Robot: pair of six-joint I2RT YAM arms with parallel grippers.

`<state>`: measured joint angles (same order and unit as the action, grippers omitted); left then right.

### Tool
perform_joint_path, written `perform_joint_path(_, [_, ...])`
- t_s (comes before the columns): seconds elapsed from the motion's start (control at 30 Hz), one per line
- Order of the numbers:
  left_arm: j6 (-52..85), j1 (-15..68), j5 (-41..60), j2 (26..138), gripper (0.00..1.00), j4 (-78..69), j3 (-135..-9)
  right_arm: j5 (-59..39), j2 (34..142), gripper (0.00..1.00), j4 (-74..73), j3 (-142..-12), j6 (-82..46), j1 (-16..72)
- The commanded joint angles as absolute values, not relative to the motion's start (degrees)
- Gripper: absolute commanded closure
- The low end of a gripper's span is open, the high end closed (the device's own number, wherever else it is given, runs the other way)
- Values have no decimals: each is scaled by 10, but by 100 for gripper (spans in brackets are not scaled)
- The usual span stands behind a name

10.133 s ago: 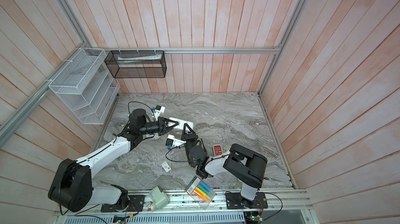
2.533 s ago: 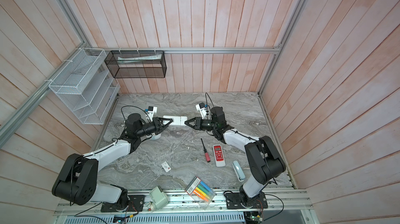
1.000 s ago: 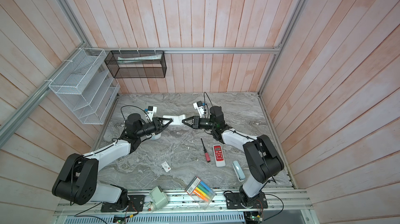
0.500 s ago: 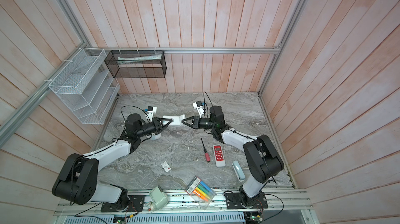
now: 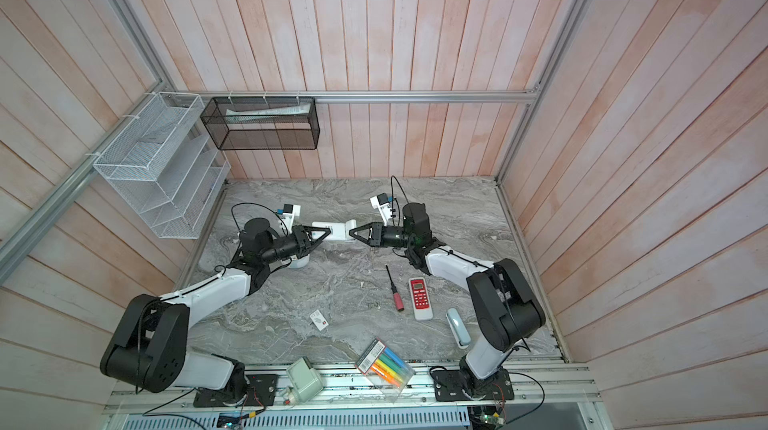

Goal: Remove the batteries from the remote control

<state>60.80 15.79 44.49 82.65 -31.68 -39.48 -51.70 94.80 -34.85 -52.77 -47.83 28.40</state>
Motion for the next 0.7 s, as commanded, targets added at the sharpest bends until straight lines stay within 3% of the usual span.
perform_joint_path(0.0, [592, 155, 453, 833, 100, -329, -393, -513, 935, 99, -339, -545, -464, 278])
perform_joint_path(0.67, [563, 146, 442, 826, 100, -290, -373, -466, 914, 99, -270, -493, -380, 187])
